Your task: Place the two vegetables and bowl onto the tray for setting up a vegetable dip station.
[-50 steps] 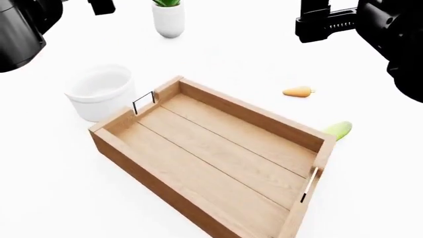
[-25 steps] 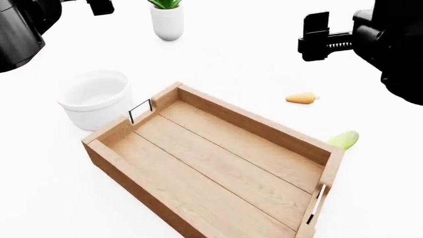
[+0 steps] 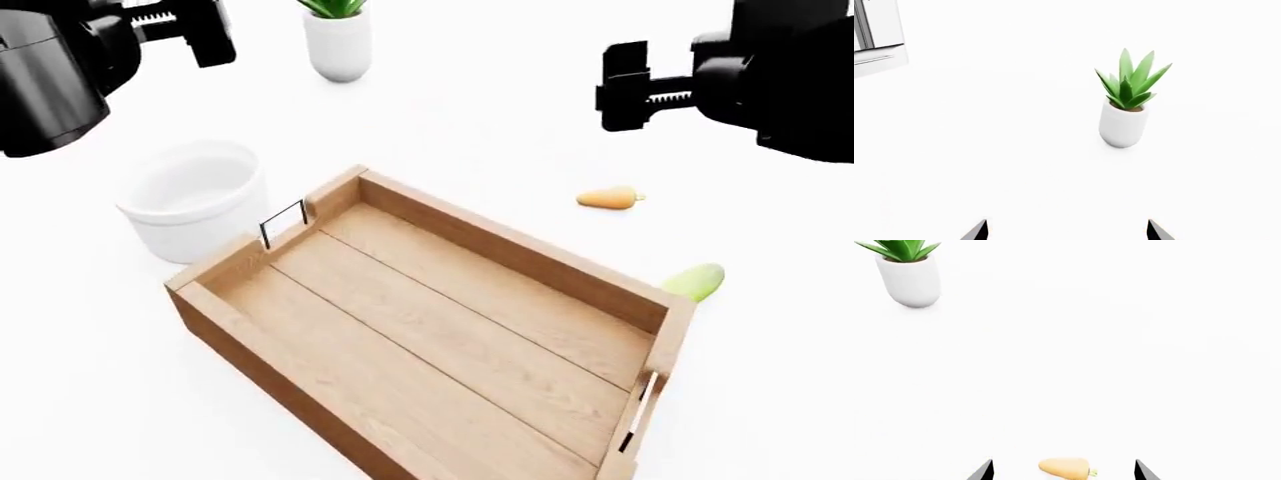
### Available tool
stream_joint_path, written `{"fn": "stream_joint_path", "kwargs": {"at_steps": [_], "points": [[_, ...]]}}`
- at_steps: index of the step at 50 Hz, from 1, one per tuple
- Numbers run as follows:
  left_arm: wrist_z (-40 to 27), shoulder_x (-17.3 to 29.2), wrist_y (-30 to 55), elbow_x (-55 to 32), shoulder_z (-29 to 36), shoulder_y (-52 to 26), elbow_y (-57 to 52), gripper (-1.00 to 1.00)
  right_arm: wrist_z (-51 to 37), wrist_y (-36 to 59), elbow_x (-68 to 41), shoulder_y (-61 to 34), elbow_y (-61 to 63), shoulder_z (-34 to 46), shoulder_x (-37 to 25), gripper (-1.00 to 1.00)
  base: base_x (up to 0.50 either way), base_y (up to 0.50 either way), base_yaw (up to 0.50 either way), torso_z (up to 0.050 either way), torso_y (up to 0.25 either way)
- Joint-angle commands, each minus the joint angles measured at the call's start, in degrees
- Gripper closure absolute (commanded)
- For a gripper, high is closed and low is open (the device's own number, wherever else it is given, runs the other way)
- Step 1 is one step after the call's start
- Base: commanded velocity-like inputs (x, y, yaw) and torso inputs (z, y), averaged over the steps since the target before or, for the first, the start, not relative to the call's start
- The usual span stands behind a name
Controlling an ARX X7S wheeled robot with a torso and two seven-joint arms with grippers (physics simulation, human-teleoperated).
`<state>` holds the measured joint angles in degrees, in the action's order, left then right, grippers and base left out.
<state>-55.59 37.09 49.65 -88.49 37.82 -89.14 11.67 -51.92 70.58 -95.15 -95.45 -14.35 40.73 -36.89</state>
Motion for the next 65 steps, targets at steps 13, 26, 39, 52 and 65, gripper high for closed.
{"fn": "stream_joint_path", "kwargs": {"at_steps": [13, 26, 39, 52, 65], "points": [[0.0, -0.5, 0.1, 0.3, 0.7, 0.4, 1.6, -1.00, 41.1, -7.7, 26.5, -11.3, -46.6, 19.4, 18.1, -1.00, 0.00, 0.00, 0.00, 0.000, 0.000], [0.3, -0.6, -0.1, 0.5, 0.8, 0.5, 1.4, -1.00, 49.4, -9.5, 50.3, -9.3, -60.6, 5.7, 26.5, -1.00, 0.00, 0.00, 0.00, 0.000, 0.000], [0.7, -0.8, -0.1, 0.7, 1.0, 0.5, 1.4, -1.00, 54.2, -8.6, 86.0, -4.7, -60.6, -25.4, 29.2, -1.00, 0.00, 0.00, 0.00, 0.000, 0.000], [1.1, -0.8, -0.5, 0.8, 0.9, 0.7, 1.2, -1.00, 52.8, -14.0, 93.3, -1.7, -60.6, -36.3, 29.8, -1.00, 0.00, 0.00, 0.00, 0.000, 0.000], [1.3, -0.7, -0.5, 0.8, 0.9, 0.6, 0.9, -1.00, 51.5, -18.0, 95.6, 0.4, -60.6, -34.1, 30.7, -1.00, 0.00, 0.00, 0.00, 0.000, 0.000]]}}
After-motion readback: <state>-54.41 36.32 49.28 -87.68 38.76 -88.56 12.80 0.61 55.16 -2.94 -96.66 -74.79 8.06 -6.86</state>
